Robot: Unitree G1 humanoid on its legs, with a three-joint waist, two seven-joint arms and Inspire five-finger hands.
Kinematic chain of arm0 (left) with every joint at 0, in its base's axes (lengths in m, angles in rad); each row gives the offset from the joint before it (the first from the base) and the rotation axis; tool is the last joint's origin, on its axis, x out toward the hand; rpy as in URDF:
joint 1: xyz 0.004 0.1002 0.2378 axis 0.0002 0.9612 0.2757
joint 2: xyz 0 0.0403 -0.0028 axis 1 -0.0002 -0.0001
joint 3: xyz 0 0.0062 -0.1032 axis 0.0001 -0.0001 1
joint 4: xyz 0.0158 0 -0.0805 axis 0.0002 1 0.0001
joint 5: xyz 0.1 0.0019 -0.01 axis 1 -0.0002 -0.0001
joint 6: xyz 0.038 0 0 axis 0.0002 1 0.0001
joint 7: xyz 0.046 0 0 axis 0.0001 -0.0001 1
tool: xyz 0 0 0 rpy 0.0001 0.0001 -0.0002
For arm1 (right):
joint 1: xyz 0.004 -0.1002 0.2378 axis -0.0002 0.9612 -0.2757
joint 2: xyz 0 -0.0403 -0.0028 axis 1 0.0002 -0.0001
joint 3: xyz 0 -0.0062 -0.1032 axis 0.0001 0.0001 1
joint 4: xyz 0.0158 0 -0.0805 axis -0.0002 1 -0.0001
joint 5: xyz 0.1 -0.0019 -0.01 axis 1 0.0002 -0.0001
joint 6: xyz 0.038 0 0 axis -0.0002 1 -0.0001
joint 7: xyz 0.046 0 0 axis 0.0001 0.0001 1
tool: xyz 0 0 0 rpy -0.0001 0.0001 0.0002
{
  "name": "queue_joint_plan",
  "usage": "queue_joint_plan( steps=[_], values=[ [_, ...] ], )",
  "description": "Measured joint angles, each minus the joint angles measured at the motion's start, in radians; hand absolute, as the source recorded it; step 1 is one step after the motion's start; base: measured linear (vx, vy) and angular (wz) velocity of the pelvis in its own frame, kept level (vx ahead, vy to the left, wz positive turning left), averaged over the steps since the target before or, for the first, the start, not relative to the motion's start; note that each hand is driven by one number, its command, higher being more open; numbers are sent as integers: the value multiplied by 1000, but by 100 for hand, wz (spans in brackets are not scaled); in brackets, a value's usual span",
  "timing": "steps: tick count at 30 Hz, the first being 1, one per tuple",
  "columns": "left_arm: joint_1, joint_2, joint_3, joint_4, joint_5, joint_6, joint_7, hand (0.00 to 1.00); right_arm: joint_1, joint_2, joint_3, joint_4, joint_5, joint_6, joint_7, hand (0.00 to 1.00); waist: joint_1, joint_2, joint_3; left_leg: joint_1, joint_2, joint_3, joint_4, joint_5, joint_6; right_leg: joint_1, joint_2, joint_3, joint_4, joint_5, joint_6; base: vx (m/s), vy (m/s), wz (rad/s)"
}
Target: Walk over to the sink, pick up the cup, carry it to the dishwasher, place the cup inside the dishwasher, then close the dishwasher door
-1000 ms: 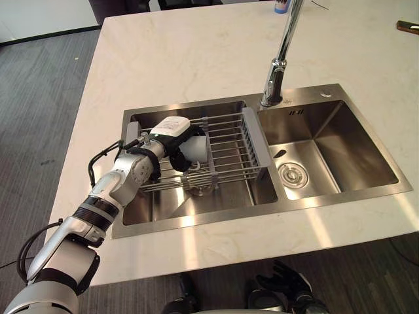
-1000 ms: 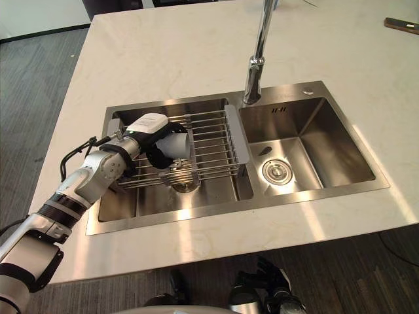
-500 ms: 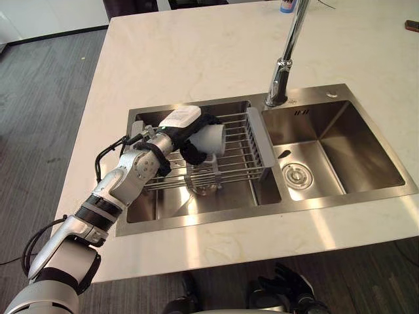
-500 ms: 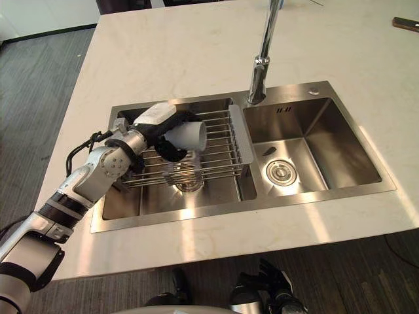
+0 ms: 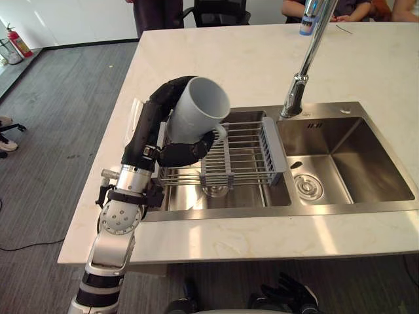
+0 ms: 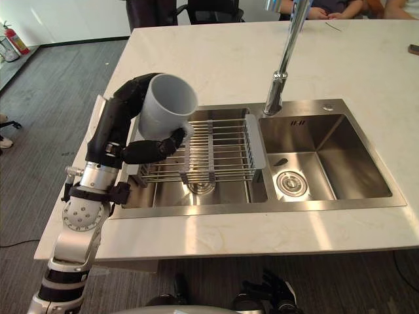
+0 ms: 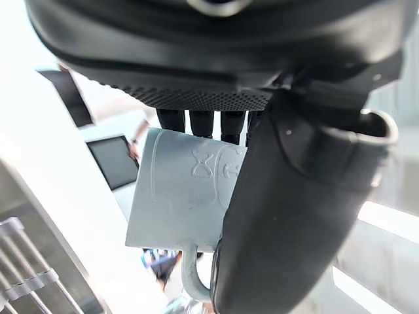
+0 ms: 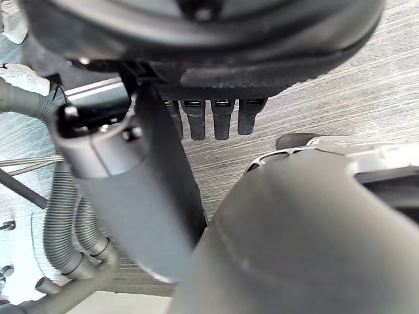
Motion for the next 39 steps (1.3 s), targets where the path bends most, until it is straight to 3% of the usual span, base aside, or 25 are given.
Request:
queue_joint_plan(
  steps=[4,9,11,13,14,16,18,19,20,21,22,24,25,26,27,28,29,31,32,33,34,35,36,39],
  values=[
    [111,-44,-1,-35,-78,-8,3,30,6,9,0,-2,0,-1,-4,90,21,-26,-18,11,6,39,4,-2,0,-11,-1,38,0,11,1,-15,22,-24],
    [168,-88,-1,-85,-107,-17,-3,30,5,9,0,-28,0,-8,-25,90,19,-31,-18,-2,7,83,9,-5,8,-71,-11,79,57,24,3,-42,58,-31],
    [167,-117,-2,-114,-107,-18,-7,30,5,6,0,-62,0,-7,-41,90,17,-32,-8,-37,11,86,61,-32,30,-137,-30,38,159,24,4,-104,62,-10],
    [168,-126,-2,-118,-107,-26,-7,30,5,5,-2,-94,1,-9,-47,90,19,-35,-5,-60,11,84,86,-49,56,-138,-40,18,170,19,18,-148,47,5],
    [171,-136,1,-117,-107,-35,-4,30,-7,7,-1,-99,1,-11,-50,90,21,-33,2,-73,12,83,95,-44,74,-170,-46,17,319,-68,19,-150,27,23],
    [204,-139,0,-117,-107,-35,-5,30,-8,7,5,-98,1,-12,-51,90,31,-34,2,-85,10,71,101,-27,99,-162,-30,16,538,-168,51,-132,-40,34],
    [252,-142,7,-127,-113,-35,-4,30,-20,6,6,-97,1,-15,-53,90,65,-51,-8,-121,0,74,123,-19,107,-118,-9,5,550,-194,53,-144,-86,6],
    [280,-145,14,-141,-122,-35,6,30,-40,-1,17,-98,2,-18,-60,90,87,-62,-11,-166,-9,83,141,-10,97,-95,0,3,443,-223,11,-202,-99,-20],
    [289,-160,11,-143,-125,-34,7,30,-72,-17,29,-98,2,-19,-70,90,110,-53,-6,-211,-3,88,151,15,95,-85,22,2,331,-242,-23,-212,-93,-20],
    [290,-166,8,-143,-126,-33,7,30,-84,-21,30,-99,3,-19,-73,90,116,-47,-5,-230,1,88,156,27,93,-73,37,1,277,-248,-37,-196,-74,4],
    [289,-187,-11,-140,-126,-26,4,30,-109,-30,30,-97,3,-20,-83,90,109,-9,21,-246,31,63,169,59,85,-36,85,-19,192,-202,-86,-272,-54,24],
    [302,-189,-40,-142,-126,-24,1,30,-111,-29,32,-97,5,-24,-92,90,109,11,33,-243,62,37,166,87,65,-7,134,-31,146,-162,-108,-313,-52,24],
    [302,-189,-53,-142,-127,-24,2,30,-110,-30,30,-98,12,-29,-96,90,102,16,36,-244,70,14,154,108,24,-9,145,-49,153,-153,-122,-221,-10,23],
    [301,-187,-58,-142,-128,-25,2,30,-109,-31,25,-99,21,-32,-99,90,96,15,36,-249,69,2,151,89,-27,-13,144,-63,152,-148,-130,-280,6,44],
    [299,-180,-81,-142,-132,-25,0,30,-103,-31,8,-103,25,-38,-112,90,89,6,41,-283,66,-9,247,28,-10,-20,128,-92,146,-138,-147,-258,8,51],
    [300,-173,-102,-142,-138,-24,-9,30,-93,-33,-14,-103,26,-39,-123,90,87,-2,45,-296,50,-5,373,-43,62,-27,101,-107,146,-130,-151,-277,9,51],
    [299,-173,-115,-142,-142,-25,-15,30,-83,-42,-20,-103,27,-38,-131,90,82,-3,43,-286,44,2,454,-98,72,-33,83,-116,143,-116,-146,-198,25,43],
    [281,-176,-153,-134,-146,-25,-21,30,-59,-58,-20,-110,27,-38,-135,90,56,4,34,-215,56,25,589,-230,49,-36,45,-160,137,-95,-131,-131,68,57],
    [271,-177,-167,-129,-146,-26,-25,30,-53,-60,-20,-110,27,-38,-134,90,48,6,30,-187,64,31,606,-262,39,-38,36,-175,137,-89,-126,-125,137,86],
    [245,-180,-201,-109,-146,-27,-32,30,-38,-59,-21,-115,27,-38,-134,90,33,16,15,-125,81,42,594,-304,6,-46,18,-209,139,-80,-112,-88,138,101],
    [222,-184,-234,-88,-145,-27,-38,30,-23,-58,-27,-130,27,-37,-134,90,19,33,-4,-63,86,37,497,-317,-28,-60,10,-248,138,-71,-97,-85,150,104],
    [211,-186,-246,-81,-145,-27,-39,30,-23,-54,-37,-135,27,-37,-133,90,15,45,-12,-35,80,30,417,-318,-44,-70,8,-264,139,-66,-90,-91,226,85],
    [191,-188,-260,-57,-145,-29,-40,30,-31,-36,-51,-134,27,-36,-133,90,16,58,-27,-6,54,19,300,-298,-26,-90,-6,-281,140,-53,-80,-97,239,49],
    [195,-165,-262,-6,-146,-28,-33,30,-37,2,-46,-146,23,-38,-122,90,22,30,-34,6,4,4,234,-256,-1,-91,-44,-297,132,-23,-61,-83,203,30]
  ],
)
